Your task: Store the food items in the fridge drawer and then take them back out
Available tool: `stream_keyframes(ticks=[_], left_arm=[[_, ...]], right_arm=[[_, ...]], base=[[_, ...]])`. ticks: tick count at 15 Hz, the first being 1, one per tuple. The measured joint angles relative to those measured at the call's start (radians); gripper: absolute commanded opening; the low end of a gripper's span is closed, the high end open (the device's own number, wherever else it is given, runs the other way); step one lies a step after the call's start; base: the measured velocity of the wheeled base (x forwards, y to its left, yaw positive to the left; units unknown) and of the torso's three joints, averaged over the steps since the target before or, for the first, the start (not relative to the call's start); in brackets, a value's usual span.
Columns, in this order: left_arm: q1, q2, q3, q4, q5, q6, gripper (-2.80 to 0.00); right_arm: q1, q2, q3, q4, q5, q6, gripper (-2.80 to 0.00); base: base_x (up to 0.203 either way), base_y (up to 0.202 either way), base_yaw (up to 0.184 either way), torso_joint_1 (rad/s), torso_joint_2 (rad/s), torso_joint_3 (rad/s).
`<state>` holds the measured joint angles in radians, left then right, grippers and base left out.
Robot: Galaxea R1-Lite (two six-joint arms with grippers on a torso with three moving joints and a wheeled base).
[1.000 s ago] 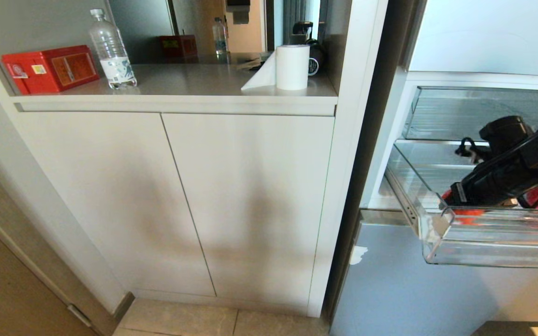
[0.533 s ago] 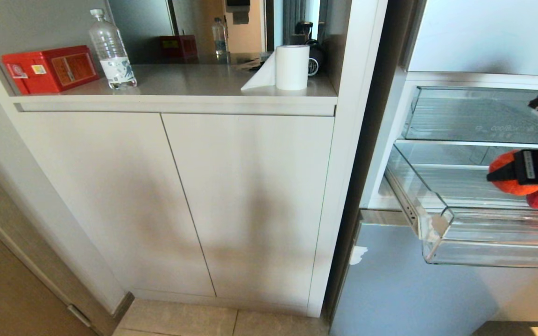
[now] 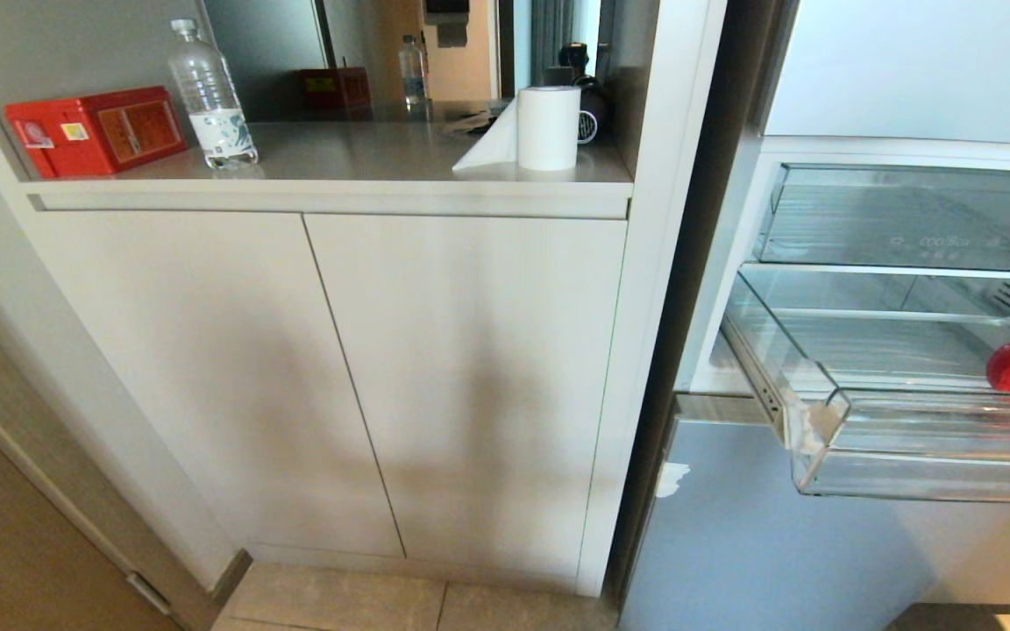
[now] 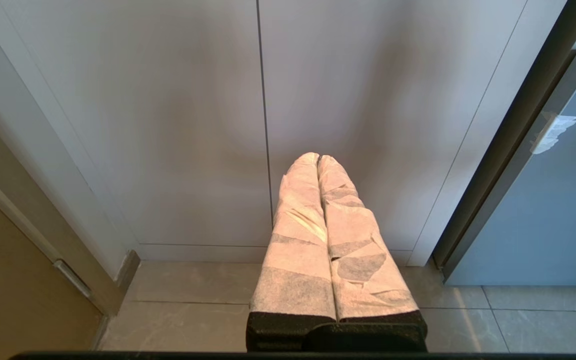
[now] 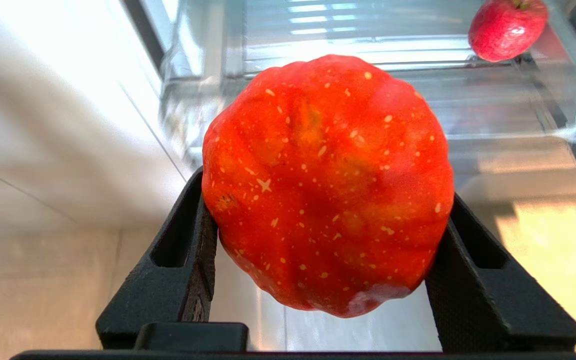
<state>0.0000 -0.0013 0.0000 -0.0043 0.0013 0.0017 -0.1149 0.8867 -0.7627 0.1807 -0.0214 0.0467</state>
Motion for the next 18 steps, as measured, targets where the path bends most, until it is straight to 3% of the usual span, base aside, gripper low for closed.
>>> stream_keyframes(ticks=[5, 9, 11, 14, 18], left_arm=[[0.000, 0.000, 0.000, 0.000, 0.000, 0.000, -2.80], [0.000, 0.000, 0.000, 0.000, 0.000, 0.000, -2.80], [0.000, 0.000, 0.000, 0.000, 0.000, 0.000, -2.80], [0.000, 0.000, 0.000, 0.000, 0.000, 0.000, -2.80], [0.000, 0.000, 0.000, 0.000, 0.000, -0.003, -2.80]], right_arm=[[0.001, -0.408, 0.417, -0.127, 0.090, -0.017, -2.80], [0.001, -0.564, 0.675, -0.192, 0.095, -0.096, -2.80], [0.023, -0.593, 0.740, -0.225, 0.059, -0.132, -2.80], [0.117, -0.673, 0.755, -0.169, 0.019, -0.111, -2.80], [0.121, -0.839, 0.760, -0.175, 0.009, -0.095, -2.80]], base=[[0.000, 0.000, 0.000, 0.000, 0.00, 0.000], [0.000, 0.000, 0.000, 0.000, 0.00, 0.000], [0.000, 0.000, 0.000, 0.000, 0.00, 0.000], [0.000, 0.000, 0.000, 0.000, 0.00, 0.000], [0.000, 0.000, 0.000, 0.000, 0.00, 0.000]])
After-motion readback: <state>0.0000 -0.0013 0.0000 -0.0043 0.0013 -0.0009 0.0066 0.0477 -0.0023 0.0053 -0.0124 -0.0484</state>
